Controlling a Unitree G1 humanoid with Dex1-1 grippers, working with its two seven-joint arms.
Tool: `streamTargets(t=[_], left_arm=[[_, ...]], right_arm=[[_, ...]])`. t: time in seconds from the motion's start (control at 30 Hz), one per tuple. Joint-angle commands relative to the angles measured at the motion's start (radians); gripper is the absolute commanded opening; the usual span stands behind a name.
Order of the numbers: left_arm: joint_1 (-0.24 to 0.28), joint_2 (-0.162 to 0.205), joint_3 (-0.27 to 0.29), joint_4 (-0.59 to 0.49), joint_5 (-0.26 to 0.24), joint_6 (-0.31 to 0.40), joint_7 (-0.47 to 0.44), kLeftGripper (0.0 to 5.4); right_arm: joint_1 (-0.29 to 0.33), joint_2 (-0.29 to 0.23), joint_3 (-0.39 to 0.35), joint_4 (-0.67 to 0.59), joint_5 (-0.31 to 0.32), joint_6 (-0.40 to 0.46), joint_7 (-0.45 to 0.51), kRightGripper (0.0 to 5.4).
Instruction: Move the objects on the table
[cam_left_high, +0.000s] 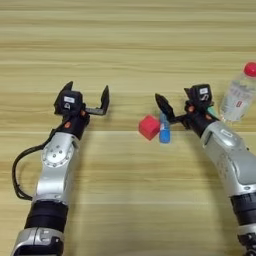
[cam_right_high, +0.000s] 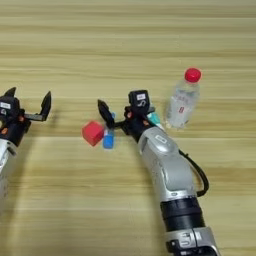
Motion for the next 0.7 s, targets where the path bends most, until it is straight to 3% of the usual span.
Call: streamTargets(t=[0.03,0.37,0.7], left_arm=[[-0.003,0.006,-0.006,0.004,0.014,0.009,0.002,5.4],[-0.005,0.004,-0.007,0.008,0.013,0.007,0.003,5.4],[-0.008,0.003,-0.008,0.013,0.012,0.004,0.004,5.4]], right_arm=[[-0.001,-0.013,-0.016,-0.03,-0.048,-0.089,-0.035,5.37],[-0.027,-0.065,-0.1,-0.01,-0.231,-0.346,-0.224,5.37],[-0.059,-0.086,-0.187,0.061,-0.27,-0.376,-0.357,5.37]])
